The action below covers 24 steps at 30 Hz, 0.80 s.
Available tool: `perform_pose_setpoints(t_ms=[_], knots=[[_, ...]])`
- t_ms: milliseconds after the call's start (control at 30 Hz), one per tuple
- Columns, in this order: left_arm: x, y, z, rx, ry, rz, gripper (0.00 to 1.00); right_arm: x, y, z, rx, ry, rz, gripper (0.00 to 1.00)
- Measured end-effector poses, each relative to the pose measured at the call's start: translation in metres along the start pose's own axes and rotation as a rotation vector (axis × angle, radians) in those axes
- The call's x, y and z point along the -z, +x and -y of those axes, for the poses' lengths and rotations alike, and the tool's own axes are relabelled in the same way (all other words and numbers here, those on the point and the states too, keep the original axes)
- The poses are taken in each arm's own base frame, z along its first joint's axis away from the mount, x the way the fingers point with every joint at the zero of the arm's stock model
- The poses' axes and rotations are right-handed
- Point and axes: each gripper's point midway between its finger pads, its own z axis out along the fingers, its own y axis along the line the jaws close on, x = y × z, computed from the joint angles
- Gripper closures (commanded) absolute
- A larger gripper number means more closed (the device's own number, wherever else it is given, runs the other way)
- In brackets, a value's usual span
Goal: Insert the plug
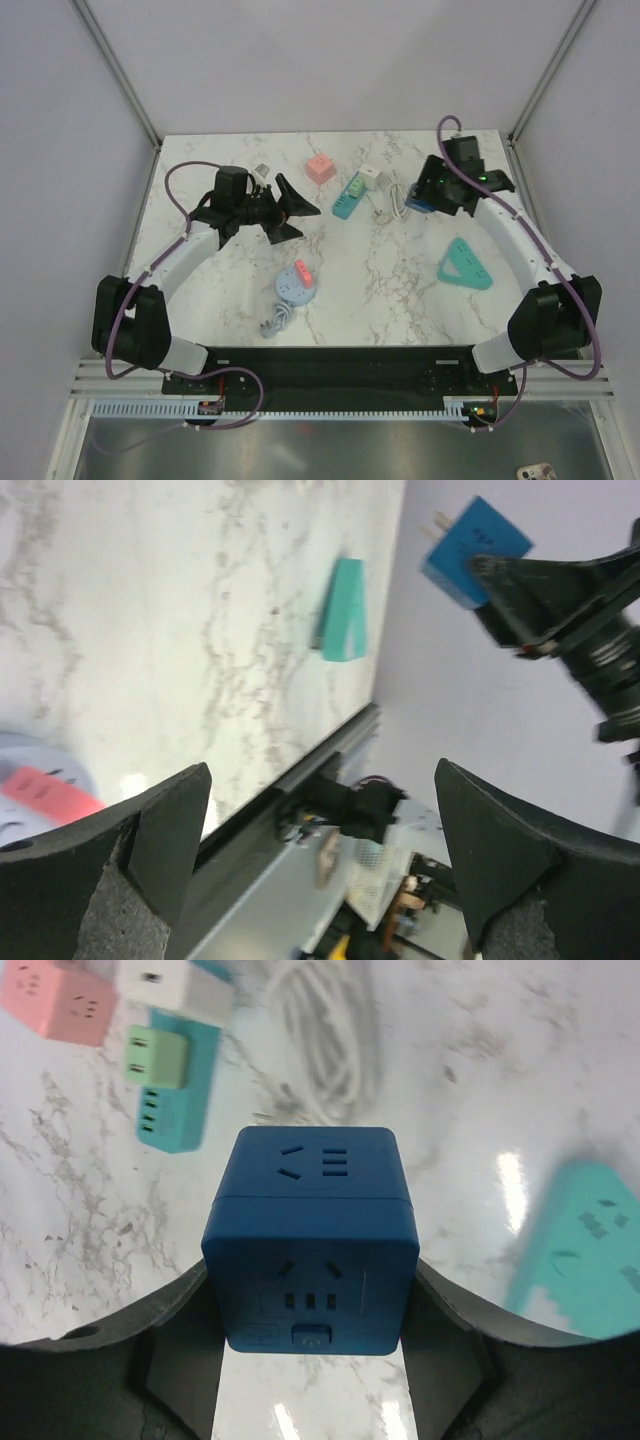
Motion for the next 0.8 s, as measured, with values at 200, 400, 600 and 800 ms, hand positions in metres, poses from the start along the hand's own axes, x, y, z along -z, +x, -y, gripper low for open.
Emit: perform_pose_setpoints(t_ms=[200, 400, 600, 800], knots=[[0.012, 0.007, -0.037, -0.207, -0.146, 0.02, 0.01, 0.028, -0.008, 0.136, -0.227, 0.191, -0.149, 1.0], [0.028, 0.026, -0.038, -0.357, -0.152, -0.006, 0.0, 0.05, 0.038, 0.162, -0.267, 0.309, -0.358, 1.0], [0.041, 0.05, -0.047, -0.436, -0.148, -0.053, 0.0, 0.056, 0.065, 0.193, -0.359, 0.365, -0.514, 1.0], [0.051, 0.059, -0.044, -0.464, -0.126, -0.045, 0.0, 0.068, 0.073, 0.221, -0.473, 0.42, -0.547, 1.0]])
